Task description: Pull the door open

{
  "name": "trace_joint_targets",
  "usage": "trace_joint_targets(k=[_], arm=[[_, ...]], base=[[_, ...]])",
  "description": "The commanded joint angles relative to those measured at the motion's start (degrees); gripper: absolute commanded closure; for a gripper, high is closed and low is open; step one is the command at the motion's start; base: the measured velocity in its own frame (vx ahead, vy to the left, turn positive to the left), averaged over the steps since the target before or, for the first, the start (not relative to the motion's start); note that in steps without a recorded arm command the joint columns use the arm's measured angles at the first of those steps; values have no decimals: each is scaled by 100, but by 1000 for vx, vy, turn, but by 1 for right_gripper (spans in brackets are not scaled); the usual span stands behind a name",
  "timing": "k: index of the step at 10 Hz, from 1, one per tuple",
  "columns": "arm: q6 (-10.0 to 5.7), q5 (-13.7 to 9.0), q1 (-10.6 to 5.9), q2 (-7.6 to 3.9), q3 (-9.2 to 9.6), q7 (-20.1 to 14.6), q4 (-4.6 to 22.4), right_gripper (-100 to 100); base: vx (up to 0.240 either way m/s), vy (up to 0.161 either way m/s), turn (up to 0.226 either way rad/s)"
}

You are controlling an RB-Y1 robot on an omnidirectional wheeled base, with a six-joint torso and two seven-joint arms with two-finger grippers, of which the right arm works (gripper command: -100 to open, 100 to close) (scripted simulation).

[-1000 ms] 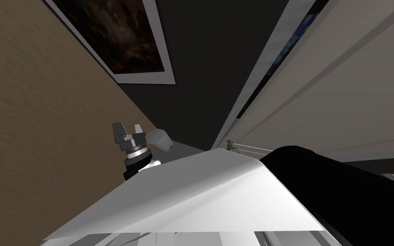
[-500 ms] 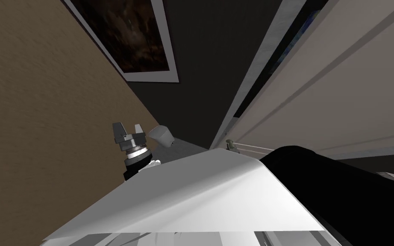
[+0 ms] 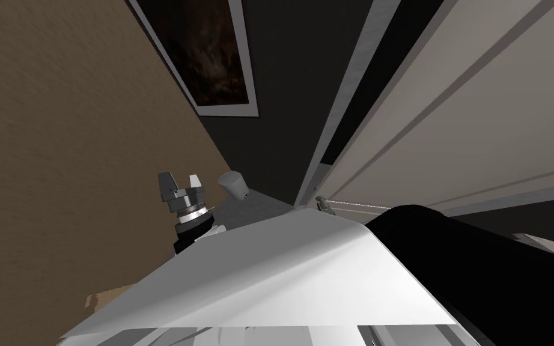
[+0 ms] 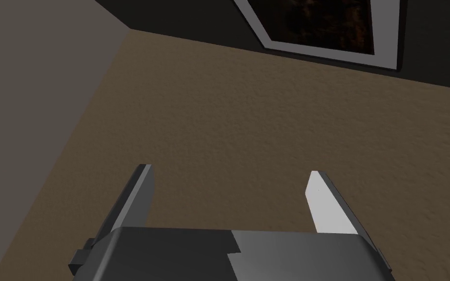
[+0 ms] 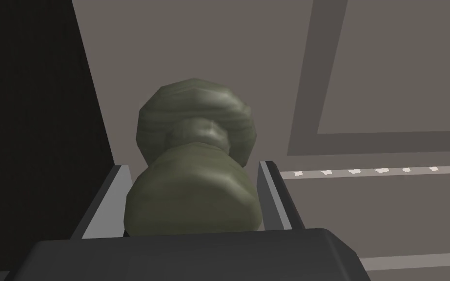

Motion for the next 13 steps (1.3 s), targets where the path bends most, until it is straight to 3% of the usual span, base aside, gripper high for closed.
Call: trace_joint_targets(k=[1, 2, 9, 13], arm=[[-64, 82, -29, -82, 117, -112, 48, 100], [-43, 47, -20, -55, 67, -74, 45, 100], [-394, 355, -35, -362, 452, -449, 277, 100], [-499, 445, -68, -445, 553, -558, 394, 100]], base=[[-237, -20, 114], [-101, -10, 31], [-233, 3, 109], [-192, -11, 88]])
